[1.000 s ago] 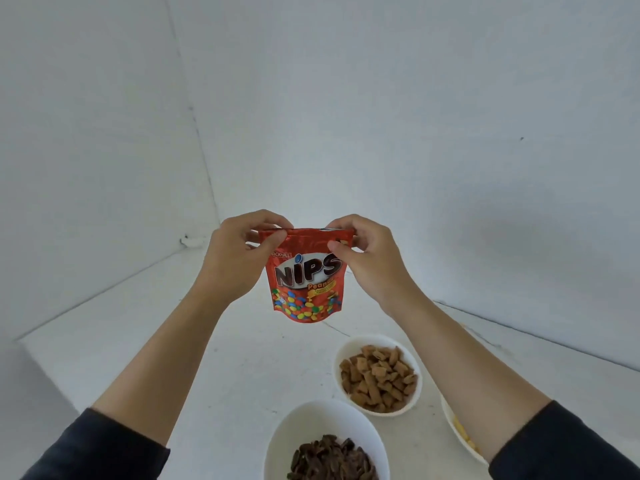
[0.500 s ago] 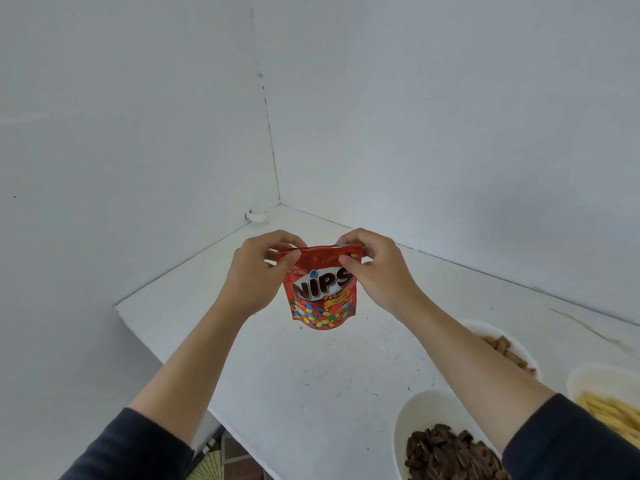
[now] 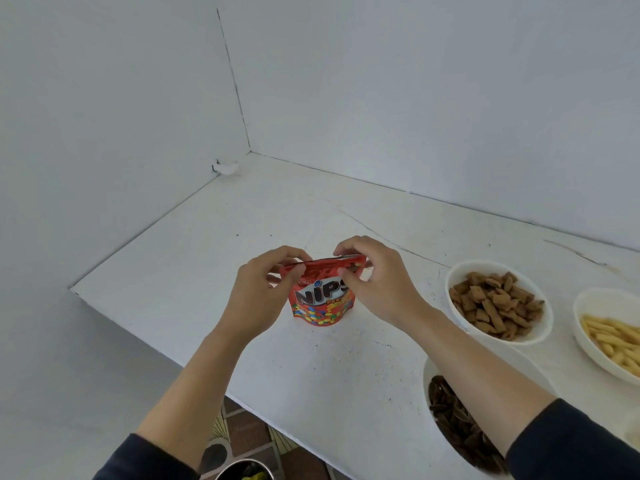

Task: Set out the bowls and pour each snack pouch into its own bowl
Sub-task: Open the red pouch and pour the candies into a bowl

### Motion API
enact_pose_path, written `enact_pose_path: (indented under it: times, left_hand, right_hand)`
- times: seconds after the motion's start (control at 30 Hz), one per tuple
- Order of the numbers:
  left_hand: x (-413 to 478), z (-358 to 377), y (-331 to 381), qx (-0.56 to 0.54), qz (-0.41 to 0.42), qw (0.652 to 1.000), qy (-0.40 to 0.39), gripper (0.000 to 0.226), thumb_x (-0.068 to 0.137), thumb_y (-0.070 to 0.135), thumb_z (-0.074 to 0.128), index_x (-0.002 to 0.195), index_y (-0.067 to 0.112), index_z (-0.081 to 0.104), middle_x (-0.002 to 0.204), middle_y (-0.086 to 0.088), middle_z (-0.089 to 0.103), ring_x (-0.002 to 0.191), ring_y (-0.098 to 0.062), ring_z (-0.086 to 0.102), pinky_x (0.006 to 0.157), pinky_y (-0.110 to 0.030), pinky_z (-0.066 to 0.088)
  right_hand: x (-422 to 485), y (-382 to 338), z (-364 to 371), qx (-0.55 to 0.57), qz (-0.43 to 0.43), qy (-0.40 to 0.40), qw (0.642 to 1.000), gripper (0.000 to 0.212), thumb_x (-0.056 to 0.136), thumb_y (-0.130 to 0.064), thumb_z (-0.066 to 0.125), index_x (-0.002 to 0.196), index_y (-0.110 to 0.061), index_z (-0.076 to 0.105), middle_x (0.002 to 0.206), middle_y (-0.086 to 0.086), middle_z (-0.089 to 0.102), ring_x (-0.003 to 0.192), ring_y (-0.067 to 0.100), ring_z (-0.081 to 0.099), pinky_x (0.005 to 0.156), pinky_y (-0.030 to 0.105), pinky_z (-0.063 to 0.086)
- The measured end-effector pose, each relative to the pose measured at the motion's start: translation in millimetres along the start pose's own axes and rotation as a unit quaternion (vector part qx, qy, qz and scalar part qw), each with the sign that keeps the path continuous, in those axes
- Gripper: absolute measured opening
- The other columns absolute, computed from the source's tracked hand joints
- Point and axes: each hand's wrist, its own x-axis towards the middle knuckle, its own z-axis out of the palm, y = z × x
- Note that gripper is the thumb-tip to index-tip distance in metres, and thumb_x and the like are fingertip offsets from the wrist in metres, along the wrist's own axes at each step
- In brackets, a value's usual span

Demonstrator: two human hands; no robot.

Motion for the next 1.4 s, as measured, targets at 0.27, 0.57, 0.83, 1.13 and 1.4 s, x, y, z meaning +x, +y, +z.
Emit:
enact_pose_path:
  times: [0.27,0.57,0.83,1.13,1.4]
  left_hand:
    - [1,-18,7,-0.023,-0.002,0.999,-0.027,0.016,0.094,0.013,0.072,0.099,0.028,0.074,0.091,0.009,0.072,0.082,-0.008,0.073,0.069,-0.014,0.055]
    - [-1,-32,1,-0.063,-0.066,0.994,-0.064,0.009,0.096,0.025,0.069,0.098,0.020,0.076,0.101,0.004,0.077,0.091,-0.014,0.077,0.061,-0.012,0.048]
    - [8,-36,2,-0.050,-0.114,0.989,-0.080,0.016,0.098,0.033,0.066,0.088,0.024,0.075,0.088,0.006,0.077,0.088,-0.015,0.072,0.090,-0.041,0.059]
    - [15,-34,11,-0.049,-0.144,0.985,-0.086,0.020,0.098,0.019,0.063,0.081,0.016,0.072,0.087,0.003,0.077,0.090,-0.020,0.070,0.092,-0.044,0.057]
    - [22,-35,15,-0.005,-0.133,0.986,-0.103,0.021,0.098,0.023,0.066,0.081,0.012,0.073,0.059,0.011,0.067,0.051,0.004,0.055,0.046,-0.007,0.037]
  right_hand:
    - [4,-20,16,-0.139,-0.172,0.015,0.975,0.013,0.087,-0.007,0.072,0.096,-0.015,0.078,0.096,-0.006,0.065,0.100,0.018,0.055,0.087,0.040,0.046]
    - [8,-24,25,-0.183,-0.209,0.041,0.960,0.005,0.089,-0.014,0.073,0.092,-0.015,0.076,0.089,-0.005,0.067,0.092,0.019,0.058,0.082,0.037,0.044]
    - [11,-28,17,-0.160,-0.181,0.018,0.970,0.003,0.091,-0.010,0.070,0.090,-0.012,0.073,0.090,-0.003,0.067,0.081,0.015,0.059,0.080,0.025,0.039]
    - [16,-26,19,-0.169,-0.152,-0.026,0.974,0.004,0.096,-0.015,0.063,0.096,-0.014,0.067,0.097,-0.005,0.059,0.084,0.004,0.047,0.084,0.026,0.038]
    - [19,-26,21,-0.184,-0.149,-0.063,0.970,0.008,0.099,-0.023,0.061,0.101,-0.016,0.064,0.103,-0.007,0.054,0.089,0.004,0.048,0.090,0.029,0.041]
